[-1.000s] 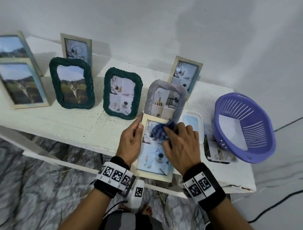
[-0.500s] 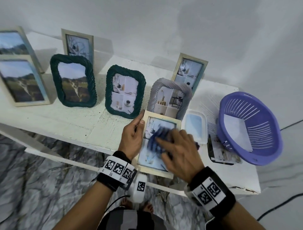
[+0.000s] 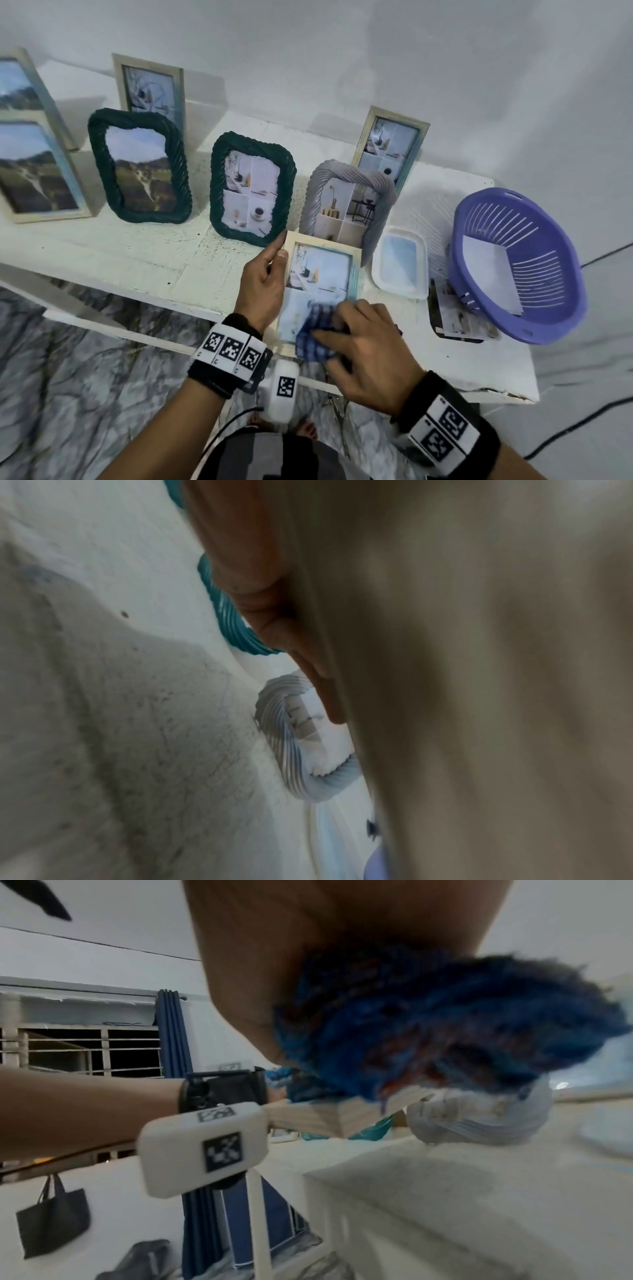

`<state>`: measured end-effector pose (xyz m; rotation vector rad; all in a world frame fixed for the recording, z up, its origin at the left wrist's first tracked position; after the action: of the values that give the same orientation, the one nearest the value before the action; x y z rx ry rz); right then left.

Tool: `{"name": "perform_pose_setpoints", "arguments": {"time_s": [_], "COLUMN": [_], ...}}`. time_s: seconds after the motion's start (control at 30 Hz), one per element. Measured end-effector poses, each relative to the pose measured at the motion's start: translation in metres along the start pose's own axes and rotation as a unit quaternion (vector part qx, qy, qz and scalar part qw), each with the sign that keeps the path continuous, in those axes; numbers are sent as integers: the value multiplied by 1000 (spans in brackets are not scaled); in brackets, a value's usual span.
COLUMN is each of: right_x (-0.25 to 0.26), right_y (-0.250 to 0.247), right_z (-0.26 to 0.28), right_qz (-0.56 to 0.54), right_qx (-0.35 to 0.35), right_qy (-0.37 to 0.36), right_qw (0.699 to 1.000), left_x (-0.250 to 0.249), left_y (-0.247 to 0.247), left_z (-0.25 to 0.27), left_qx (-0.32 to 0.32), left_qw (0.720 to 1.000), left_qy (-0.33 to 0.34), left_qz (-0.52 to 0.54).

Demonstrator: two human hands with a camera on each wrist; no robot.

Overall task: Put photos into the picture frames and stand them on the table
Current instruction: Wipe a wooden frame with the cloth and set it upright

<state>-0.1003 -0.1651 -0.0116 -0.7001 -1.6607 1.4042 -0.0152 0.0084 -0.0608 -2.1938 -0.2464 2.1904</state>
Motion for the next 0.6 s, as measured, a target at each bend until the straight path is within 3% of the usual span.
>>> {"name": "perform_pose_setpoints", "arguments": {"time_s": [0.2,0.33,0.5,0.6], "right_x": [-27,-7,-21,-12], "right_y": [-12,-4,-15,-12], "right_z": [-20,-5,-17,-12], "right_qz": [67,-5,20,-9], "right_qx": [-40,14,-11,19], "right_qy": [114,-17,34,-27], "right_qw": [990,1000,999,999], "left_x": [0,-5,-5,-8], "left_y": [10,9,17,18], "left_z": [6,4,4,3], "left_qx": [-5,-7,-22,-16], "left_qw": [1000,1000,1000,1000], "left_qy": [-2,3,-7,-12], "left_qz": [-1,-3,4,15]}}
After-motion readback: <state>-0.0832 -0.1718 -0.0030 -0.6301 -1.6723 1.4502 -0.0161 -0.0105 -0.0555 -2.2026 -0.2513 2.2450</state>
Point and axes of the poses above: each hand's wrist, its own z-axis away from the middle knuckle, its own y-axis out of the palm, x = y × z, the point moved 1 cm from there along -z, towards the middle knuckle, and after that the axes turned 1 degree about z, right-handed, at the moved point
